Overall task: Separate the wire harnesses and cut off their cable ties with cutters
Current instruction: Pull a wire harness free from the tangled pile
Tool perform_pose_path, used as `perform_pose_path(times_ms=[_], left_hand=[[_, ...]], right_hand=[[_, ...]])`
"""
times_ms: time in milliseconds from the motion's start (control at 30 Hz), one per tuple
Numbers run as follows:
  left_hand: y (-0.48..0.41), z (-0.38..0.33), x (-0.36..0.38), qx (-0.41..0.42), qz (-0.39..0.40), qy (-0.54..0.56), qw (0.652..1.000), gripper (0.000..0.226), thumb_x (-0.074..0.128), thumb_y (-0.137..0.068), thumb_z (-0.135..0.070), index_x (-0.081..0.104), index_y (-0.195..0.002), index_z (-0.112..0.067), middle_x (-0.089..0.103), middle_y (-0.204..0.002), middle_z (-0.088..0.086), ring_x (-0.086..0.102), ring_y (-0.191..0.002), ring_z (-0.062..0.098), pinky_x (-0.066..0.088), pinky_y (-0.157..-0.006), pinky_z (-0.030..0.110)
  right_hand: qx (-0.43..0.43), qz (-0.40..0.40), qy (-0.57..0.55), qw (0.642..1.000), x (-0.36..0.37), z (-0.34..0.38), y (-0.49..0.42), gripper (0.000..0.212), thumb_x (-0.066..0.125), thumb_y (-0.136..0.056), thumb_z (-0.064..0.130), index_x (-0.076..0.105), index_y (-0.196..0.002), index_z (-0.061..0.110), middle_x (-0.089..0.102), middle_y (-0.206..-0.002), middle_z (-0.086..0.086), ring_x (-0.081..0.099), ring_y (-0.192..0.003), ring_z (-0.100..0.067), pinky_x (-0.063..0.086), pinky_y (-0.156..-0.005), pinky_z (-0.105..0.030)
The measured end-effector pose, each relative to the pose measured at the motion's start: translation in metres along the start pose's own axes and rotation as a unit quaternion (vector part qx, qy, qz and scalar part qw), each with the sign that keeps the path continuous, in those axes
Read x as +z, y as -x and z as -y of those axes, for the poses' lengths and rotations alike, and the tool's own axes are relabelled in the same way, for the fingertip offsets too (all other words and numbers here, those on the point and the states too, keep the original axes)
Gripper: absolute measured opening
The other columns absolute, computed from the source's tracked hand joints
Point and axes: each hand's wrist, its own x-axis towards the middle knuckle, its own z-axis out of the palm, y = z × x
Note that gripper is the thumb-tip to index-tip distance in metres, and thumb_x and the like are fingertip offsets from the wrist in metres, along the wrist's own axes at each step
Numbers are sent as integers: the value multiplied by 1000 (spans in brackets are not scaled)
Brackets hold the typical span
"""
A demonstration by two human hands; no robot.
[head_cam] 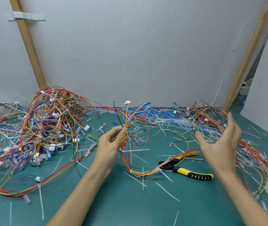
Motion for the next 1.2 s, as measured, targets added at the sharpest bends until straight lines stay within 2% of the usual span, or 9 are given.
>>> perform_pose_path(times_ms=[67,133,233,367,567,767,933,1067,1200], left_hand=[[1,0,2,-1,7,-4,1000,25,66,-83,-34,75,-103,-21,75,-99,-12,66,-86,1,53,-73,16],[1,1,4,-5,10,0,1000,28,66,-84,-34,75,-106,-20,75,-106,-8,67,-95,3,53,-78,17],[3,1,7,-8,10,13,1000,26,66,-84,-34,75,-104,-21,76,-105,-4,67,-96,5,53,-78,17],[5,-3,8,21,8,1,1000,20,66,-85,-32,74,-99,-21,76,-96,-9,67,-90,-1,49,-77,11],[3,-6,9,50,-11,-105,993,8,64,-96,-16,72,-98,-19,73,-86,-11,63,-77,1,49,-70,17],[4,-5,7,139,-40,-279,949,7,63,-97,-21,65,-102,-16,69,-97,-4,63,-99,17,48,-91,39],[11,-7,8,227,-52,-354,906,6,62,-91,-25,60,-88,-20,62,-88,-10,61,-89,17,47,-89,50],[10,-9,8,222,-58,-350,908,8,64,-86,-29,65,-86,-21,66,-86,-12,63,-87,15,48,-87,49],[10,-8,7,201,-71,-340,916,3,68,-86,-29,67,-85,-26,70,-86,-16,66,-91,10,49,-91,49]], right_hand=[[-113,-34,-42,992,0,21,9,59,68,-90,30,45,-143,21,47,-137,-3,46,-127,-20,39,-108,-41],[-209,-5,-87,974,2,45,24,23,58,-93,24,65,-114,17,62,-109,4,57,-102,-12,49,-88,-36],[-299,117,-101,942,16,81,49,15,57,-95,23,72,-94,21,67,-89,14,59,-86,-2,44,-75,-17],[-254,237,-74,935,38,116,54,8,64,-94,35,70,-94,29,69,-86,17,63,-77,-4,47,-71,-20],[-254,197,12,947,64,141,54,35,61,-81,66,52,-100,38,63,-82,21,55,-72,0,49,-64,-27],[-181,183,34,966,80,129,58,27,52,-98,50,61,-84,27,69,-74,10,64,-74,-20,45,-63,-33],[-113,276,-101,949,81,122,60,30,63,-96,33,58,-68,21,53,-53,9,48,-55,-10,41,-61,-28],[-76,298,-160,938,77,122,61,31,63,-96,27,60,-67,18,56,-58,-5,51,-60,-24,44,-65,-38],[-71,299,-186,933,75,124,64,31,63,-96,26,59,-65,22,58,-59,-5,53,-62,-25,43,-64,-36]])
